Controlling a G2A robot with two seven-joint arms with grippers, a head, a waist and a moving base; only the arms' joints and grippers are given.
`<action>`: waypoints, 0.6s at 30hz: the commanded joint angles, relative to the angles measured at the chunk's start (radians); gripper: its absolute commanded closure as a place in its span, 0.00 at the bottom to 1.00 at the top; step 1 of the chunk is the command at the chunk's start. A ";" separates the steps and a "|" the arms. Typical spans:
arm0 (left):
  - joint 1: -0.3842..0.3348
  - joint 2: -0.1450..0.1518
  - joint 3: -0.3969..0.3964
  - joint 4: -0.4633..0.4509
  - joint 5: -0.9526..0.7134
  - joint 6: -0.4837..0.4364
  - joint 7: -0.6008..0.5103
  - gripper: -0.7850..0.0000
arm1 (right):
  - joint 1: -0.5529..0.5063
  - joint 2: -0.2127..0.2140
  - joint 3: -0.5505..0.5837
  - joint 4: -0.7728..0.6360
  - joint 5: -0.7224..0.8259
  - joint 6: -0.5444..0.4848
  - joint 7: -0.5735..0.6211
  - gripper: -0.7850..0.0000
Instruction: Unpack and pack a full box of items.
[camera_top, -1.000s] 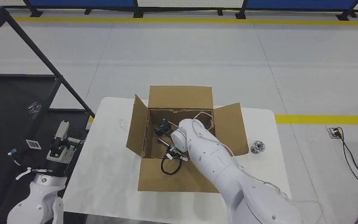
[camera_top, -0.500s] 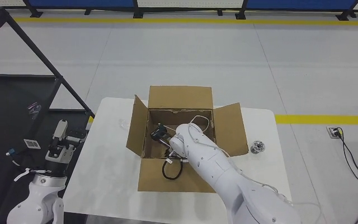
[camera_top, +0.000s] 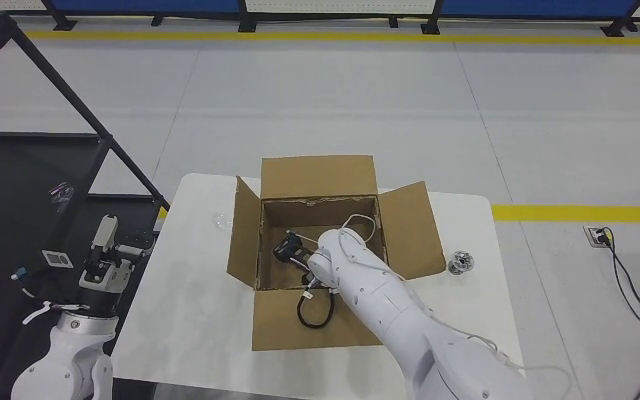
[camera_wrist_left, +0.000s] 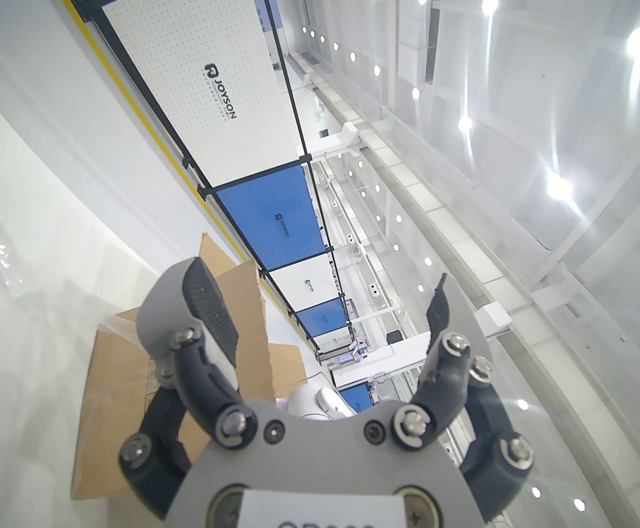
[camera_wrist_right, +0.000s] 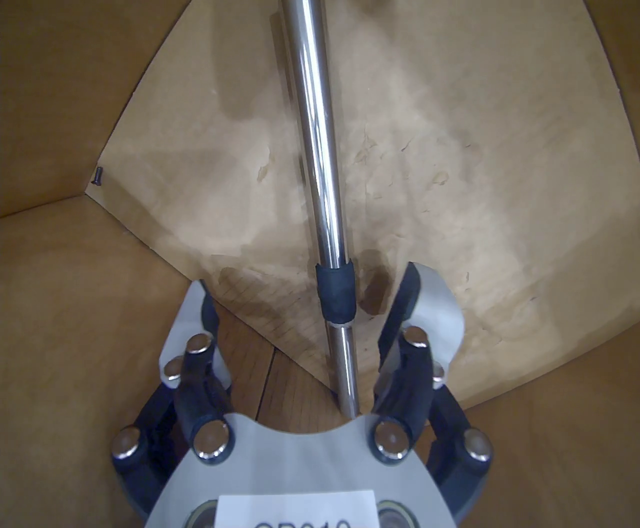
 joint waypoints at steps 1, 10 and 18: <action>0.000 0.001 0.001 0.000 -0.001 0.001 0.002 0.00 | 0.001 0.000 0.002 0.003 -0.005 0.006 -0.003 0.58; 0.002 0.006 0.004 -0.002 -0.007 -0.002 0.008 0.00 | 0.003 -0.003 0.013 0.016 -0.024 0.093 -0.015 0.62; 0.006 0.011 0.001 0.001 -0.016 -0.002 0.013 0.00 | 0.006 0.000 0.032 0.027 -0.020 0.128 -0.040 0.65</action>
